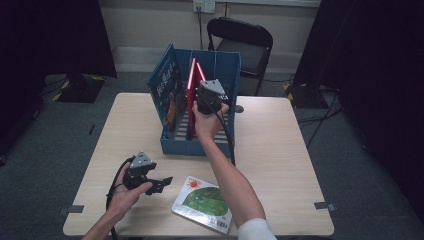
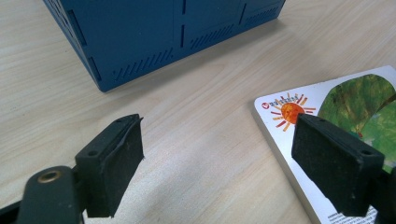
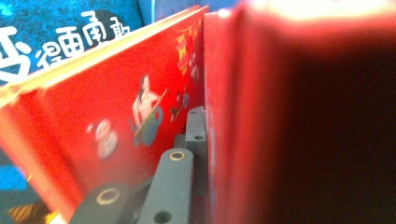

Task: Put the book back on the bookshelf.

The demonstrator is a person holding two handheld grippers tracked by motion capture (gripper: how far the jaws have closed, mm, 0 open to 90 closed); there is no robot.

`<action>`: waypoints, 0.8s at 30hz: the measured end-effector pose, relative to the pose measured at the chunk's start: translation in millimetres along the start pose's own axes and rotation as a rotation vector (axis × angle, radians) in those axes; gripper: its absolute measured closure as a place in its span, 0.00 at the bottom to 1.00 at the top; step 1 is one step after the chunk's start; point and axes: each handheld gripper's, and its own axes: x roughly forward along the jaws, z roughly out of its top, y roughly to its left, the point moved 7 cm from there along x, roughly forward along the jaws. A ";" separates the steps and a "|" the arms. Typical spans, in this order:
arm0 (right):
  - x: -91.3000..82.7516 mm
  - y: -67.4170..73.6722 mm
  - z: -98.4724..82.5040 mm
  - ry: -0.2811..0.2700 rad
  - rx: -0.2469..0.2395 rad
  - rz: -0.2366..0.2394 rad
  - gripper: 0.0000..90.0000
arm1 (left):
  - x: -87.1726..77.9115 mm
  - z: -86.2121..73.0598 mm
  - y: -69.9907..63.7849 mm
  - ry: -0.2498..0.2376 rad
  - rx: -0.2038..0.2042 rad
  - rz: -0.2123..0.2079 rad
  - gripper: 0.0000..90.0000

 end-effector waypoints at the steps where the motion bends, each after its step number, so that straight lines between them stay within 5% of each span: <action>1: -2.9 0.2 -2.1 0.000 0.003 0.003 0.89 | 0.2 0.1 -0.2 -0.002 0.000 0.002 0.18; 24: -57.8 -4.2 -56.3 0.090 -0.024 0.183 0.77 | 2.9 0.8 -5.1 0.011 0.025 -0.003 0.18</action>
